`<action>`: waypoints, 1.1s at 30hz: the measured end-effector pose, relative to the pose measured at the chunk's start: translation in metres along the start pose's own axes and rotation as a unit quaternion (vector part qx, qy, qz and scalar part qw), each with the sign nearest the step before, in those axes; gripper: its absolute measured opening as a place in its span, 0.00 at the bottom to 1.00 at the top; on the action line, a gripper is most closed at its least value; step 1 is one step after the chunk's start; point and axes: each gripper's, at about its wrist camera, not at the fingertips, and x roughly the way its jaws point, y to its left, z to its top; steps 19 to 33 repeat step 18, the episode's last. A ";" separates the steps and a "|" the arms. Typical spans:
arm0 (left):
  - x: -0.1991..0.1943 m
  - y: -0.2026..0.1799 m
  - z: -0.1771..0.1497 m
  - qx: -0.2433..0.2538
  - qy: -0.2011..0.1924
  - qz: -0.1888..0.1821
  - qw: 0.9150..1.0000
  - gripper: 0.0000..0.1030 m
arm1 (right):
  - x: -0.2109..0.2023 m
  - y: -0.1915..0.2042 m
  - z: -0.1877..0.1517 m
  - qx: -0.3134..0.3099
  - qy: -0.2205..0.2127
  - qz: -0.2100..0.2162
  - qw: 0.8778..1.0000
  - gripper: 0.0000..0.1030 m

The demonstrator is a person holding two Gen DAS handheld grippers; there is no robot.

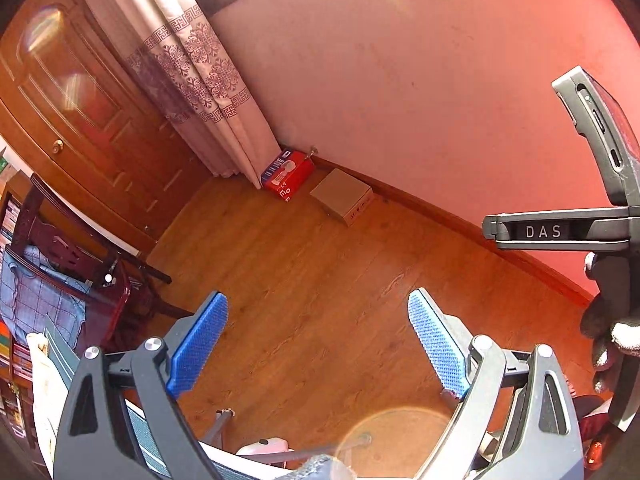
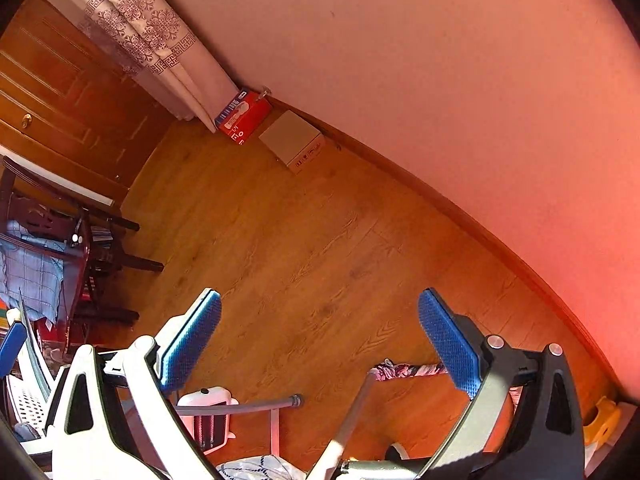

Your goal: Organize fruits

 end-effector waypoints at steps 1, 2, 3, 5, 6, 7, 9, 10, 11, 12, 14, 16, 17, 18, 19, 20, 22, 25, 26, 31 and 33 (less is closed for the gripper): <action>0.000 0.000 0.000 0.001 0.000 0.001 1.000 0.89 | 0.000 0.001 0.000 -0.001 -0.001 0.000 1.000 0.97; 0.000 0.000 0.000 0.002 0.000 0.001 1.000 0.89 | 0.000 0.001 0.000 -0.002 -0.001 0.001 1.000 0.97; 0.000 -0.001 0.000 0.002 0.000 0.001 1.000 0.89 | 0.000 0.002 0.000 -0.003 -0.002 0.001 1.000 0.97; 0.000 -0.002 0.000 0.003 -0.001 0.003 1.000 0.89 | -0.001 0.003 0.000 -0.004 -0.005 0.001 1.000 0.97; 0.000 -0.002 0.000 0.004 -0.001 0.004 1.000 0.89 | -0.002 0.003 0.001 -0.005 -0.008 0.001 1.000 0.97; 0.000 -0.003 0.001 0.004 0.000 0.004 1.000 0.89 | -0.003 0.004 0.001 -0.006 -0.011 0.000 1.000 0.97; 0.000 -0.005 0.001 0.006 0.000 0.004 1.000 0.89 | -0.007 0.005 -0.001 -0.010 -0.019 0.000 1.000 0.97; -0.001 -0.006 0.001 0.006 0.000 0.005 1.000 0.89 | -0.009 0.007 -0.001 -0.014 -0.023 0.000 1.000 0.97; -0.002 -0.007 0.001 0.006 0.000 0.006 1.000 0.89 | -0.010 0.008 -0.001 -0.017 -0.026 0.000 1.000 0.97; -0.002 -0.007 0.002 0.006 0.000 0.008 1.000 0.89 | -0.012 0.009 -0.002 -0.020 -0.029 0.001 0.999 0.97; -0.001 -0.007 0.003 0.001 0.000 0.013 1.000 0.89 | -0.013 0.010 -0.003 -0.024 -0.033 0.000 0.999 0.97; -0.001 -0.005 0.004 -0.005 0.000 0.010 1.000 0.89 | -0.015 0.010 -0.002 -0.024 -0.037 0.000 0.999 0.97; -0.001 -0.004 0.005 -0.006 -0.001 0.009 1.000 0.89 | -0.016 0.010 -0.002 -0.024 -0.039 -0.001 0.999 0.97; -0.002 -0.005 0.004 -0.005 -0.002 0.010 1.000 0.89 | -0.017 0.010 -0.001 -0.024 -0.041 -0.002 0.999 0.97; -0.002 -0.005 0.004 -0.005 -0.002 0.010 1.000 0.89 | -0.017 0.010 -0.001 -0.024 -0.041 -0.002 0.999 0.97; -0.002 -0.005 0.004 -0.005 -0.002 0.010 1.000 0.89 | -0.017 0.010 -0.001 -0.024 -0.041 -0.002 0.999 0.97; -0.002 -0.005 0.004 -0.005 -0.002 0.010 1.000 0.89 | -0.017 0.010 -0.001 -0.024 -0.041 -0.002 0.999 0.97; -0.002 -0.005 0.004 -0.005 -0.002 0.010 1.000 0.89 | -0.017 0.010 -0.001 -0.024 -0.041 -0.002 0.999 0.97; -0.002 -0.005 0.004 -0.005 -0.002 0.010 1.000 0.89 | -0.017 0.010 -0.001 -0.024 -0.041 -0.002 0.999 0.97; -0.002 -0.005 0.004 -0.005 -0.002 0.010 1.000 0.89 | -0.017 0.010 -0.001 -0.024 -0.041 -0.002 0.999 0.97; -0.002 -0.005 0.004 -0.005 -0.002 0.010 1.000 0.89 | -0.017 0.010 -0.001 -0.024 -0.041 -0.002 0.999 0.97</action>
